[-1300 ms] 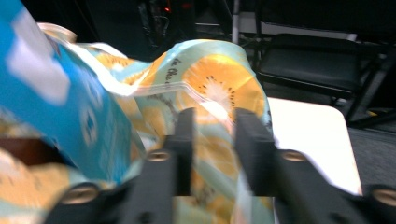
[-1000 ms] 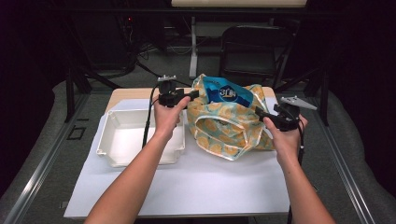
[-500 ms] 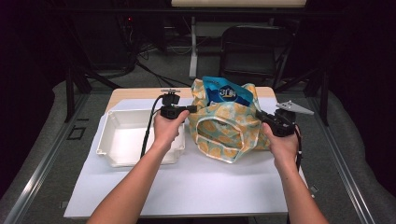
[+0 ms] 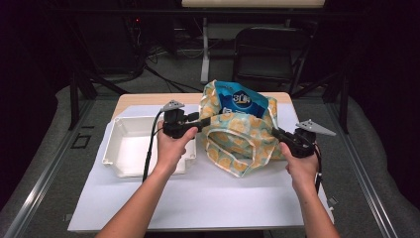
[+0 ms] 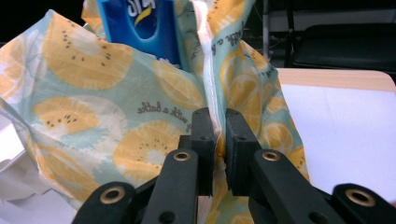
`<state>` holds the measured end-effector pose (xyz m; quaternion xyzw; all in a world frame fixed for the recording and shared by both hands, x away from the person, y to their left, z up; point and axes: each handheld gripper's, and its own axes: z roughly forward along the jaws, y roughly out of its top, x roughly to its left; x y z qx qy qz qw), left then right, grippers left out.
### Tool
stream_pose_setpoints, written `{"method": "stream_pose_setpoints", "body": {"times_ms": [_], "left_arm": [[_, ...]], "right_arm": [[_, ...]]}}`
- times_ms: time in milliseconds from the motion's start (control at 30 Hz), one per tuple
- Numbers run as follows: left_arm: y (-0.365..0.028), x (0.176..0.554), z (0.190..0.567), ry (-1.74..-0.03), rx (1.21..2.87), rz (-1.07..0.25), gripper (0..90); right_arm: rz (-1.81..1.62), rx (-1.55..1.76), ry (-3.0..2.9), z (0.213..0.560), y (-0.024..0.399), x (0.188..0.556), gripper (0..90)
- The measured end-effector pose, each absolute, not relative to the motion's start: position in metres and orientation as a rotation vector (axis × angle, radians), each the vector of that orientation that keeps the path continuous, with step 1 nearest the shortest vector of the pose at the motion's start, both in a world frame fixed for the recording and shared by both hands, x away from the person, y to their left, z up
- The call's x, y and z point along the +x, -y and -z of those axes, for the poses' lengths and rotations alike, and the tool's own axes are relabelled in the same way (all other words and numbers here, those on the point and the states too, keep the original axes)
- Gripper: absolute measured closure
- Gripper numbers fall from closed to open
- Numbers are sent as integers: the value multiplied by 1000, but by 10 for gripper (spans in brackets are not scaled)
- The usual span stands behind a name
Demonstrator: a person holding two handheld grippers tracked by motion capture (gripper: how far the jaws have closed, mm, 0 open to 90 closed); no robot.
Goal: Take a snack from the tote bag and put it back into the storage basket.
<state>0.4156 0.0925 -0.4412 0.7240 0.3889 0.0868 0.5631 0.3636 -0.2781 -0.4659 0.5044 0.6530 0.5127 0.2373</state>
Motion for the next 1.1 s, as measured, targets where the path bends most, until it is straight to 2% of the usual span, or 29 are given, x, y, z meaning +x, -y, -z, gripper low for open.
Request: {"method": "stream_pose_setpoints", "body": {"times_ms": [133,233,300,400,667,700,833,1100], "left_arm": [[-75,407,447,-851,1773,-260,279],[-64,404,451,-834,1803,-248,194],[-58,403,452,-840,1834,-265,181],[-52,402,452,-809,1857,-279,263],[-48,391,449,-792,1871,-406,812],[-48,389,451,-793,1866,-412,847],[-49,384,462,-815,1877,-415,887],[-43,379,488,-883,1902,-366,894]], "right_arm": [[-1414,1365,-1780,467,275,361,839],[-1436,1365,-1764,471,273,358,828],[-1464,1363,-1759,474,273,356,823],[-1461,1355,-1781,478,269,357,818],[-1426,1330,-1801,480,264,355,817],[-1419,1339,-1794,481,265,355,817],[-1400,1372,-1796,487,268,357,823],[-1350,1380,-1816,497,266,360,835]]}}
